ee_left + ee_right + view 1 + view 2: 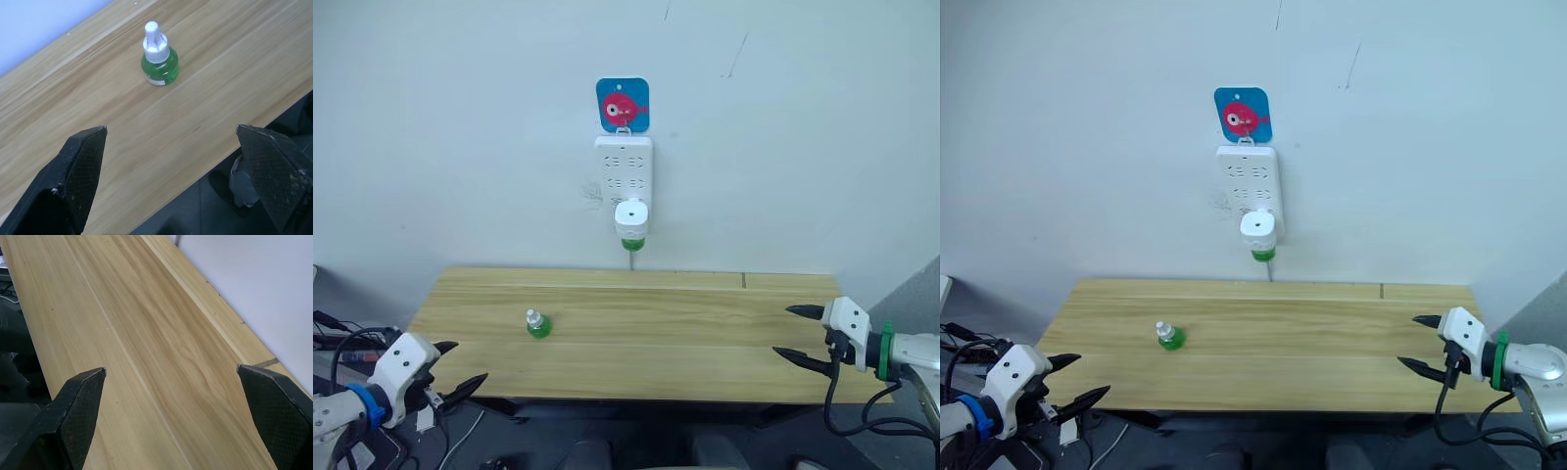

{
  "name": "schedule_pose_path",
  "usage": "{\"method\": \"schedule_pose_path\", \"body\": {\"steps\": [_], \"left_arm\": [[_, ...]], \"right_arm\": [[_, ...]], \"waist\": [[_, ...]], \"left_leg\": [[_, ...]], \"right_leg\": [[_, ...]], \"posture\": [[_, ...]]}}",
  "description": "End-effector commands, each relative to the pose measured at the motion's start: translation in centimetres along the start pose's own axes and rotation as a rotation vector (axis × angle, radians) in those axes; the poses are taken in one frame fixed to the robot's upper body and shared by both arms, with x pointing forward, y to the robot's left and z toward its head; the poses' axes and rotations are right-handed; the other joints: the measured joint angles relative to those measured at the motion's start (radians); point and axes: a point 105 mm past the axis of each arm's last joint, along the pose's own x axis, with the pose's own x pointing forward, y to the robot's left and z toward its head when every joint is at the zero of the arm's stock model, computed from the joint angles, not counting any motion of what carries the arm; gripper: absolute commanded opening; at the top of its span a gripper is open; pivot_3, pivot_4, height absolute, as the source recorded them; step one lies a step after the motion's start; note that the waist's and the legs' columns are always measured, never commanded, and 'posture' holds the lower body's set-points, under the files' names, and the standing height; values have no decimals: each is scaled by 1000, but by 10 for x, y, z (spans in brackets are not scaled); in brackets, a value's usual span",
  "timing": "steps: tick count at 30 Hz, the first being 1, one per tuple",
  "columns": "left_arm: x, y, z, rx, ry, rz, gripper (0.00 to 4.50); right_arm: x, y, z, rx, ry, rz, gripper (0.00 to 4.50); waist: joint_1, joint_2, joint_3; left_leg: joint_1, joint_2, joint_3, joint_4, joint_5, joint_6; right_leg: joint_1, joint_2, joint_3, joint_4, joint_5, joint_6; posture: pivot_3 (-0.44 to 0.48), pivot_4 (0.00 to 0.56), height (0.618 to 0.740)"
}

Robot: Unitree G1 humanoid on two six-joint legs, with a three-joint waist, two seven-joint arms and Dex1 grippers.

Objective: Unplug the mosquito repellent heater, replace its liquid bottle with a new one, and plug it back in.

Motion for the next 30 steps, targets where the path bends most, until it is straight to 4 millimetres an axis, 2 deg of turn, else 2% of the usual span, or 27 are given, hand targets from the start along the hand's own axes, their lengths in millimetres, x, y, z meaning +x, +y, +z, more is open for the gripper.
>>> {"method": "schedule_pose_path", "body": {"steps": [1,5,9,15,19,22,27,30], "left_arm": [[-7,6,4,16,-5,17,4500],[-5,0,9,-45,-37,3,4500],[8,-5,34,-100,-103,-9,4500],[28,5,90,-125,-259,-35,4500],[43,23,146,-115,-410,-55,4500],[47,28,160,-98,-441,-70,4500],[63,36,185,-77,-495,-67,3013],[71,42,205,-68,-548,-46,3013]], "right_arm": [[1,-1,10,-33,-20,-5,4484],[4,1,18,-46,-39,-1,4484],[10,7,43,-65,-114,0,4484],[21,26,106,-72,-302,-4,4484],[26,34,162,-30,-486,-43,4484],[26,36,179,-10,-526,-62,4484],[27,39,196,1,-559,-64,4500],[26,40,202,4,-567,-68,4500]], "waist": [[0,0,0],[-1,0,1],[-3,-1,5],[-6,0,13],[-25,-1,34],[-43,-2,37],[-74,-3,52],[-80,-4,61]], "left_leg": [[0,0,0,0,0,0],[0,0,0,0,0,0],[0,0,0,0,0,0],[-1,0,-1,0,0,0],[-2,0,-2,1,0,-1],[-5,0,-2,1,1,-2],[-7,0,-2,0,0,-2],[-11,0,-3,0,0,-1]], "right_leg": [[0,0,0,0,0,0],[0,0,0,0,0,0],[0,0,0,0,0,0],[0,0,-1,0,1,2],[-1,0,-1,1,3,5],[-3,1,-1,0,4,6],[-3,0,-1,-6,7,2],[-6,0,-2,-5,7,2]], "posture": [[94,63,725],[73,70,725],[37,81,725],[-36,107,725],[-81,128,725],[-100,138,725],[-126,151,725],[-137,161,725]]}}
